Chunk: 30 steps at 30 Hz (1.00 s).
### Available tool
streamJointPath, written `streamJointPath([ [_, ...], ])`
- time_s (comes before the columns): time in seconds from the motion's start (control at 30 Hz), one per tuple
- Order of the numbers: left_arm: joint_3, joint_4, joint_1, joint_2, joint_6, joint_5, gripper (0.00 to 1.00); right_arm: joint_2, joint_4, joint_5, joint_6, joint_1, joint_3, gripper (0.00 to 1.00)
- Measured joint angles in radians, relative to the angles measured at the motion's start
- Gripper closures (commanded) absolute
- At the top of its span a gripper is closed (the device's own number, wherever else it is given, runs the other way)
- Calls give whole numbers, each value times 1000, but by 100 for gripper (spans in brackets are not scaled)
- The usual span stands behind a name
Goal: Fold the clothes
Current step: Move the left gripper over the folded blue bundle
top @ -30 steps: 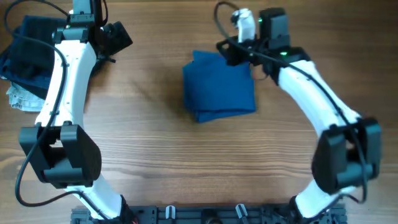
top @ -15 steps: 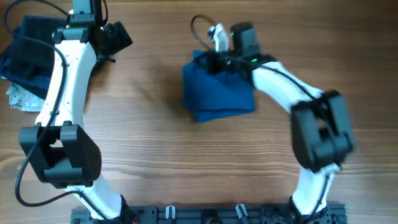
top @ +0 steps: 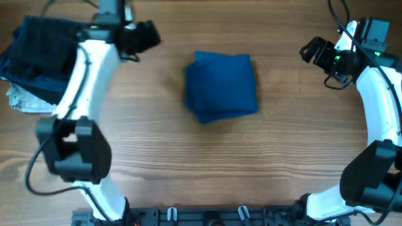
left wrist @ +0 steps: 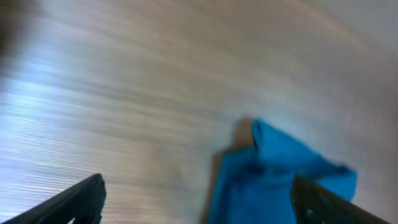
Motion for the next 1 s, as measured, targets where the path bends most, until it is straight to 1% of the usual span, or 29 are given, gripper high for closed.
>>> streamJointPath([
  [0.07, -15, 0, -109, 77, 14, 16, 0, 0, 0, 2, 0, 0, 0, 1],
  [0.1, -21, 0, -135, 99, 15, 21, 0, 0, 0, 3, 0, 0, 0, 1],
  [0.17, -29, 4, -216, 196, 21, 32, 0, 0, 0, 5, 0, 0, 0, 1],
  [0.27, -32, -3, -275, 272, 47, 31, 0, 0, 0, 5, 0, 0, 0, 0],
  [0.4, -31, -11, -323, 274, 88, 29, 0, 0, 0, 5, 0, 0, 0, 0],
  [0.7, -28, -20, -324, 274, 98, 42, 0, 0, 0, 5, 0, 0, 0, 1],
  [0.73, -27, -23, -317, 274, 98, 66, 0, 0, 0, 5, 0, 0, 0, 0],
  [0.83, -25, -26, -249, 283, 98, 268, 0, 0, 0, 6, 0, 0, 0, 0],
  [0.93, -24, -50, -209, 294, 98, 376, 0, 0, 0, 5, 0, 0, 0, 0],
  [1.0, -24, -49, -218, 298, 98, 401, 0, 0, 0, 5, 0, 0, 0, 1],
])
